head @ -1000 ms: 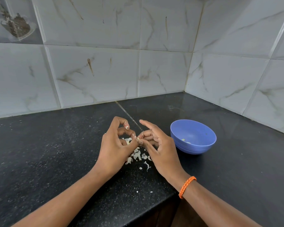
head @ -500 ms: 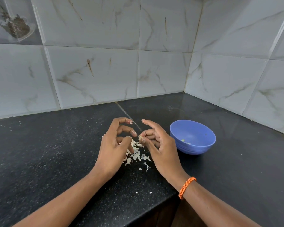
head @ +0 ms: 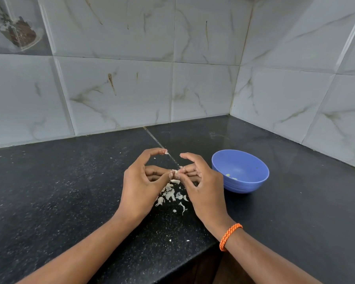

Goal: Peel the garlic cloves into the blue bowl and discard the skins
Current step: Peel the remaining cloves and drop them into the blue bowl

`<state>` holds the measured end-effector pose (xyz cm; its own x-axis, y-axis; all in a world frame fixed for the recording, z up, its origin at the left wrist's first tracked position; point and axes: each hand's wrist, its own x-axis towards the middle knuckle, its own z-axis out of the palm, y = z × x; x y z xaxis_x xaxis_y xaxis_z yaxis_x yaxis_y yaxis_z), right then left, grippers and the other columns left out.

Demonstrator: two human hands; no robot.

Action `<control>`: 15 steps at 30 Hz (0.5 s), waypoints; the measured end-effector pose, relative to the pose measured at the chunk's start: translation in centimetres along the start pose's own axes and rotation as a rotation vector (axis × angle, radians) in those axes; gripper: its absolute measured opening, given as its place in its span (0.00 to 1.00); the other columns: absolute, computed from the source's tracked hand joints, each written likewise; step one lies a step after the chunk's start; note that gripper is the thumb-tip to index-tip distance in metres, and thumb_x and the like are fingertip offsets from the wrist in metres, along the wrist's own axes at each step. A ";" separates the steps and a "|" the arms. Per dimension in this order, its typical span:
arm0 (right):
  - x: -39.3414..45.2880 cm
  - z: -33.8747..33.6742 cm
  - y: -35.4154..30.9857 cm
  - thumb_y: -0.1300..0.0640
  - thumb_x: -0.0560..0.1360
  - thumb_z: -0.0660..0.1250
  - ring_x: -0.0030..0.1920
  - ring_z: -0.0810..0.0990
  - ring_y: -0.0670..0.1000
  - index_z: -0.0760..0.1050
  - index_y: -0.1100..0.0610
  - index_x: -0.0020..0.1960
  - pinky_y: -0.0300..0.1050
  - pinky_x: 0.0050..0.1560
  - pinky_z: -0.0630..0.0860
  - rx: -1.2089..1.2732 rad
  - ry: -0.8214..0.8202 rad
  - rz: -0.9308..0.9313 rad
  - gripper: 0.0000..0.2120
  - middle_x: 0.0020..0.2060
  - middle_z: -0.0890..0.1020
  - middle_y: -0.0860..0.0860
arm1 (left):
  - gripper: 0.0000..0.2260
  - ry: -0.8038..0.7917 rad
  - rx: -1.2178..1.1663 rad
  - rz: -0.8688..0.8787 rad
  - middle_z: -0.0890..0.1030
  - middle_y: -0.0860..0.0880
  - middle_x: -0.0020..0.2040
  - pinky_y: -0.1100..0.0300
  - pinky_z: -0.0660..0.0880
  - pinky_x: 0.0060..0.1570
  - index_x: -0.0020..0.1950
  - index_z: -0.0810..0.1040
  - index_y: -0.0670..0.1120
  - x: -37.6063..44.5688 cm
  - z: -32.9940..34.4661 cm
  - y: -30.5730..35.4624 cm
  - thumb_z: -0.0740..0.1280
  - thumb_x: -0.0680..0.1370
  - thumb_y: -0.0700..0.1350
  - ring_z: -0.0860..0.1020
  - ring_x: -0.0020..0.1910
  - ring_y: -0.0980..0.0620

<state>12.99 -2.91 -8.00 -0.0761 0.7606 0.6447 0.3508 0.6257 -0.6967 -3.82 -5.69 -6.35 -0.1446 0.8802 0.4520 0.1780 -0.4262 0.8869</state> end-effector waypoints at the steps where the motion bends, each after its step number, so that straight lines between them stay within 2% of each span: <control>1: 0.0 0.0 0.0 0.62 0.77 0.78 0.49 0.87 0.40 0.79 0.48 0.70 0.35 0.52 0.83 -0.003 0.005 0.006 0.24 0.46 0.87 0.43 | 0.23 -0.001 0.013 0.006 0.90 0.50 0.43 0.50 0.84 0.55 0.67 0.78 0.54 0.0 0.0 0.0 0.79 0.77 0.38 0.89 0.45 0.51; 8: 0.0 0.0 -0.2 0.62 0.78 0.77 0.50 0.86 0.39 0.78 0.48 0.72 0.32 0.53 0.81 -0.002 -0.022 0.004 0.25 0.47 0.87 0.44 | 0.22 -0.007 0.028 -0.006 0.89 0.49 0.46 0.39 0.84 0.55 0.66 0.78 0.55 0.3 0.0 -0.7 0.78 0.77 0.36 0.89 0.45 0.50; 15: 0.0 -0.1 -0.3 0.63 0.78 0.77 0.50 0.87 0.39 0.78 0.48 0.73 0.34 0.53 0.83 0.036 -0.037 0.023 0.25 0.47 0.87 0.45 | 0.22 0.018 0.111 0.009 0.89 0.52 0.45 0.45 0.85 0.50 0.64 0.78 0.58 0.2 -0.1 -0.7 0.81 0.76 0.41 0.88 0.42 0.52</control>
<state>12.98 -3.05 -7.78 -0.1031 0.7805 0.6166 0.3191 0.6131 -0.7227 -4.04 -5.20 -6.86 -0.1595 0.8723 0.4623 0.2859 -0.4074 0.8673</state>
